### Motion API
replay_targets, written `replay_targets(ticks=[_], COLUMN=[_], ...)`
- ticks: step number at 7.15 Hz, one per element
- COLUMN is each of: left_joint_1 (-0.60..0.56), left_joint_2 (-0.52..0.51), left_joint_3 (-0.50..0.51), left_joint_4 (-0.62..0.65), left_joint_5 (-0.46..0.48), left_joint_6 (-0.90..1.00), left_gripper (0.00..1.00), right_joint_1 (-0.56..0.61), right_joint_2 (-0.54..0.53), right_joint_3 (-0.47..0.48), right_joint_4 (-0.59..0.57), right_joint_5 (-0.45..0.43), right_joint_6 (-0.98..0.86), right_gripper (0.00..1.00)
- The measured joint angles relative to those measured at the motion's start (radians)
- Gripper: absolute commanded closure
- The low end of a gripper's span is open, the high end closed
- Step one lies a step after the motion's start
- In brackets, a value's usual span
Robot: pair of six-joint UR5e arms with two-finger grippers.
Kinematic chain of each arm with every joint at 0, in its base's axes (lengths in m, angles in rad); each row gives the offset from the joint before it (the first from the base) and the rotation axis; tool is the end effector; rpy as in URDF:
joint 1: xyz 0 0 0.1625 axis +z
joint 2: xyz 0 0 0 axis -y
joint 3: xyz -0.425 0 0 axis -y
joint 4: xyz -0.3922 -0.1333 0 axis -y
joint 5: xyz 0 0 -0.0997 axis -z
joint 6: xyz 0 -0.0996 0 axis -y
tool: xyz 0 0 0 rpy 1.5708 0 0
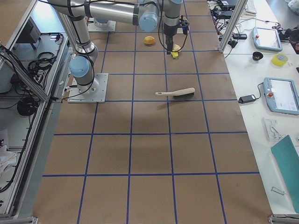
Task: Sweep and dump trash into bin
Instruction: 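Grasp the dustpan handle with the left gripper while the right gripper grasps the brush handle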
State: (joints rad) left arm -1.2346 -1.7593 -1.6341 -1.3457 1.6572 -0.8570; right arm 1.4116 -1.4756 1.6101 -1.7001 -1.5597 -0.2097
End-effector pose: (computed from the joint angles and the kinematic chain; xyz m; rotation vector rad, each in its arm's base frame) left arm 0.0659 -0.5665 0.3804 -1.7128 2.5251 0.0054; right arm 0.0490 -0.5429 0.4329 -0.0790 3.1287 0.0048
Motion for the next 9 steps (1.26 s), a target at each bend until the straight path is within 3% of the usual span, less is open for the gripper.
replay_targets(ticks=[1,2,3,4,6,7,9], left_joint_1=[0.000,0.000,-0.001,-0.004,-0.022,-0.033,-0.052], left_joint_2=[-0.042,-0.090,-0.138,-0.177,-0.230,-0.255,-0.292], left_joint_3=[0.036,0.079,0.119,0.146,0.173,0.191,0.208], left_joint_4=[0.031,0.075,0.147,0.210,0.257,0.262,0.264], left_joint_5=[-0.013,-0.025,-0.047,-0.072,-0.092,-0.088,-0.061], left_joint_6=[-0.054,-0.087,-0.118,-0.159,-0.210,-0.244,-0.348], left_gripper=[0.00,0.21,0.24,0.00,0.00,0.10,0.09], right_joint_1=[-0.043,-0.066,-0.082,-0.106,-0.172,-0.190,-0.201], right_joint_2=[0.015,0.029,0.047,0.060,0.068,0.068,0.069], right_joint_3=[0.011,0.016,0.025,0.056,0.169,0.221,0.278], right_joint_4=[-0.028,-0.051,-0.066,-0.077,-0.178,-0.243,-0.289], right_joint_5=[0.000,-0.005,-0.012,-0.015,-0.016,-0.017,-0.062], right_joint_6=[-0.102,-0.162,-0.204,-0.242,-0.360,-0.424,-0.465], right_gripper=[0.00,0.02,0.04,0.04,0.01,0.01,0.01])
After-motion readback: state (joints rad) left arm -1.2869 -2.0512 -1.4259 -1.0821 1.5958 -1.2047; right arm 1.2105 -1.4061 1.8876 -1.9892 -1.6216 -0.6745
